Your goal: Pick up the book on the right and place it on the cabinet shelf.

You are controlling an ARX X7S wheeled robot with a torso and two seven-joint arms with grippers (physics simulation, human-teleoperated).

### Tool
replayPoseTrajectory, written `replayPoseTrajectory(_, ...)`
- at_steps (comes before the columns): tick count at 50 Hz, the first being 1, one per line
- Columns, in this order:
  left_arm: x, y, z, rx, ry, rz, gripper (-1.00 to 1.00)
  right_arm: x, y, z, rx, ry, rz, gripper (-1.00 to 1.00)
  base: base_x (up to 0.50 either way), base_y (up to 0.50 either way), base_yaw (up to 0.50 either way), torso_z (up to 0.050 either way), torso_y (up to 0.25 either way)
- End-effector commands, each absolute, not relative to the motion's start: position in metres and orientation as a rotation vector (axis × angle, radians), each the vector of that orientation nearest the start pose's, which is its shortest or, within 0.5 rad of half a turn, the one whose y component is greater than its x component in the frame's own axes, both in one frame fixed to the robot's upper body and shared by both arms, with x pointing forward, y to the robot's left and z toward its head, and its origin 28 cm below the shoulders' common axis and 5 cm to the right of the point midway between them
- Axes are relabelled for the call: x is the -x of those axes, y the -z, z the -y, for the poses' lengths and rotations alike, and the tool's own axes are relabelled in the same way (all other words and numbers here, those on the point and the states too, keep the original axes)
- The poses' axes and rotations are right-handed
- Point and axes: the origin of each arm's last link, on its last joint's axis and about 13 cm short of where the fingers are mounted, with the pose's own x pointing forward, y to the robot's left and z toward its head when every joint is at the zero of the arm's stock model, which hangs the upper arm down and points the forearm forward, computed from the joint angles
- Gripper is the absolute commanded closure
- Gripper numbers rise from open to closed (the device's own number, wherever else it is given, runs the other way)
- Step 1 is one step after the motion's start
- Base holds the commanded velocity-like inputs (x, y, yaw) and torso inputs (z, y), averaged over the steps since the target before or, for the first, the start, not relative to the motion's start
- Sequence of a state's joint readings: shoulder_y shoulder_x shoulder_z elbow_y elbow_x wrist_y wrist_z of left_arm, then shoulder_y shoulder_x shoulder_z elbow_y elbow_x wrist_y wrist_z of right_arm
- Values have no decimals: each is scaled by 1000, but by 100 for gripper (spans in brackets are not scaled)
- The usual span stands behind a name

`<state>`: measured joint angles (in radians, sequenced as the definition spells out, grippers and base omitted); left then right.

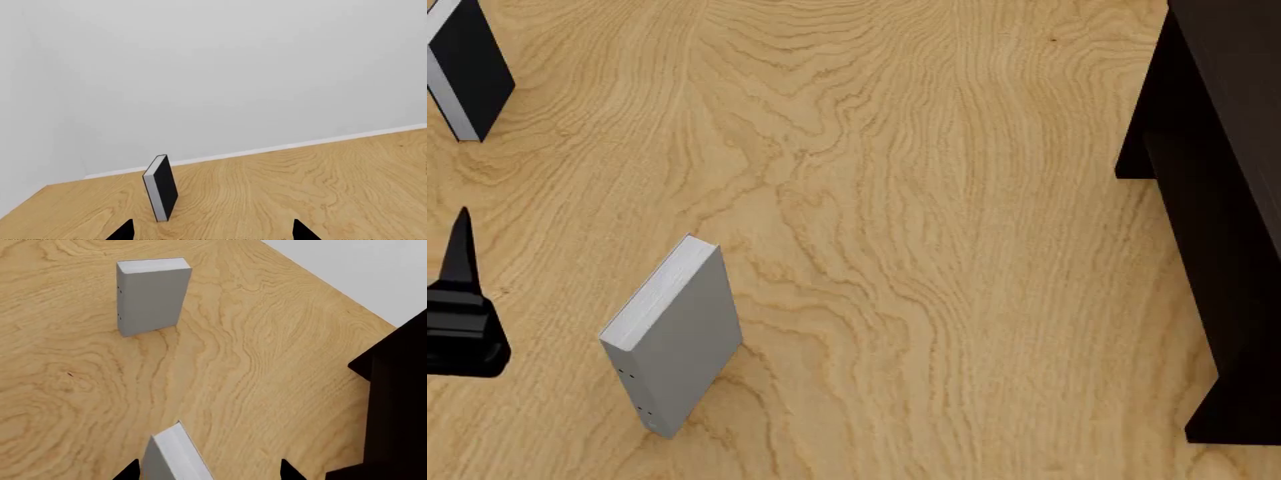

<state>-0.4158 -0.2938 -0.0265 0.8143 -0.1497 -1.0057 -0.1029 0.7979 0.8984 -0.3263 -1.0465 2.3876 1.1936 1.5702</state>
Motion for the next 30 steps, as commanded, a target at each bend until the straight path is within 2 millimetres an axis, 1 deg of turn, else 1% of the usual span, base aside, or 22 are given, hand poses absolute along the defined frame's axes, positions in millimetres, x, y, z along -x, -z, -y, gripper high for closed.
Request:
replayPoseTrajectory(1,-221,-196,-249,-200,-84,218,-100,-86,-217,123,509,-417,-385,-100,0,0,0,0,0)
replayPoseTrajectory(13,-222,-195,-249,-201,-87,218,-100,-89,-213,116,542,-442,-418,-100,0,0,0,0,0)
replayPoseTrajectory(30,-223,-194,-250,-199,-94,221,-100,-111,-202,119,567,-449,-469,-100,0,0,0,0,0)
